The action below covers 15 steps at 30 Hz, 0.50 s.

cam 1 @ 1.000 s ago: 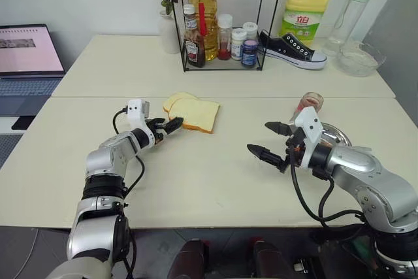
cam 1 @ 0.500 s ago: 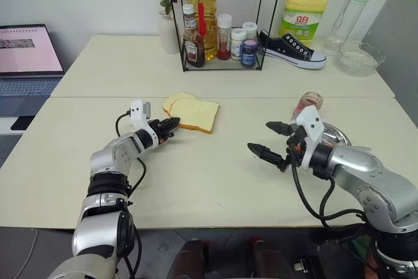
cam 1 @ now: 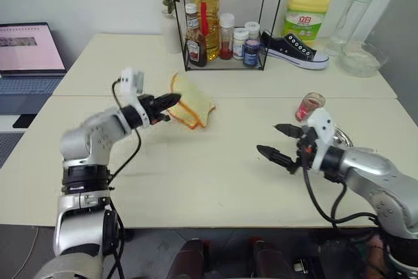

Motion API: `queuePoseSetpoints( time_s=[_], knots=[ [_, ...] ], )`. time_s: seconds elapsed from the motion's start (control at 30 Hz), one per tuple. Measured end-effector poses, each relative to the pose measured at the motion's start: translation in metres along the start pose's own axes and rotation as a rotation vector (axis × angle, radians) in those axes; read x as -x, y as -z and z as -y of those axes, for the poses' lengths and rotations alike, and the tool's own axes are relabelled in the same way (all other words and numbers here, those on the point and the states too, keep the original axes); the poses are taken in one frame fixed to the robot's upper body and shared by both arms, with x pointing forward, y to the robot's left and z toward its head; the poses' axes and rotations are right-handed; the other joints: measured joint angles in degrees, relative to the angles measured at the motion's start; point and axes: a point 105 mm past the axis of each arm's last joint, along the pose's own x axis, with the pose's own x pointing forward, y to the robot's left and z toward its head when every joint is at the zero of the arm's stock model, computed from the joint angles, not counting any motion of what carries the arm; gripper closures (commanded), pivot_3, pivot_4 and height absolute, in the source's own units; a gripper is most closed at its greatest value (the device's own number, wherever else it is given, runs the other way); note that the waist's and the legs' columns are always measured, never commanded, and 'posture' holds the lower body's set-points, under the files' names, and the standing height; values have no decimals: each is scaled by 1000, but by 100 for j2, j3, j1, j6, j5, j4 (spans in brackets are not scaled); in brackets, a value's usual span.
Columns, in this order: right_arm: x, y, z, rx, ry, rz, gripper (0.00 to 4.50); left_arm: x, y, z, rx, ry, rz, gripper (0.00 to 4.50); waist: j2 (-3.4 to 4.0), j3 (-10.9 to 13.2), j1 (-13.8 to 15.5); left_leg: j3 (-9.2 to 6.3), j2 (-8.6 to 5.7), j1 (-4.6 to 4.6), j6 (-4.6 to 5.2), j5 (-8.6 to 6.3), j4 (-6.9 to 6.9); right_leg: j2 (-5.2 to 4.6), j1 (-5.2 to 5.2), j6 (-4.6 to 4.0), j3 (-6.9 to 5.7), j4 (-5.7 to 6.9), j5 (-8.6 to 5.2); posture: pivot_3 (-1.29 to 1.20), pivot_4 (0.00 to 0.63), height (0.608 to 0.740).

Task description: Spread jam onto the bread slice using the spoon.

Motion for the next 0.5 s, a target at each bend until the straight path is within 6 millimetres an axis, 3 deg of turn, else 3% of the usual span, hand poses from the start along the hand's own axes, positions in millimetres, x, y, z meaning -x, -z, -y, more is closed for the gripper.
queuePoseSetpoints(
  time_s=[0.1,0.17,0.27,0.37,0.5],
  knots=[
    [16,-1,0,3,-12,-33,0,-9,-9,41,-51,220,-67,4479,1,0,-49,1,5,4,0,0,-5,6,0,0,1,0,0,0,150,740],
    [27,1,1,-5,-1,-56,0,-8,1,62,-74,351,-161,4479,1,0,-80,2,10,4,1,0,-8,11,-2,0,4,0,-1,0,150,740],
    [36,5,2,-24,15,-81,0,-4,17,79,-83,479,-274,4479,2,0,-142,2,15,4,1,0,-10,16,-3,-2,5,1,-1,0,150,740],
    [42,6,0,-34,25,-85,0,-4,39,79,-147,527,-387,4479,3,-1,-165,2,15,6,1,0,-9,16,0,-2,5,0,-2,0,150,740],
    [44,8,-9,-57,3,-90,0,-10,80,56,-218,499,-502,4479,2,0,-154,1,14,2,2,-1,-7,14,1,-2,4,-1,-2,0,150,740]
  ],
)
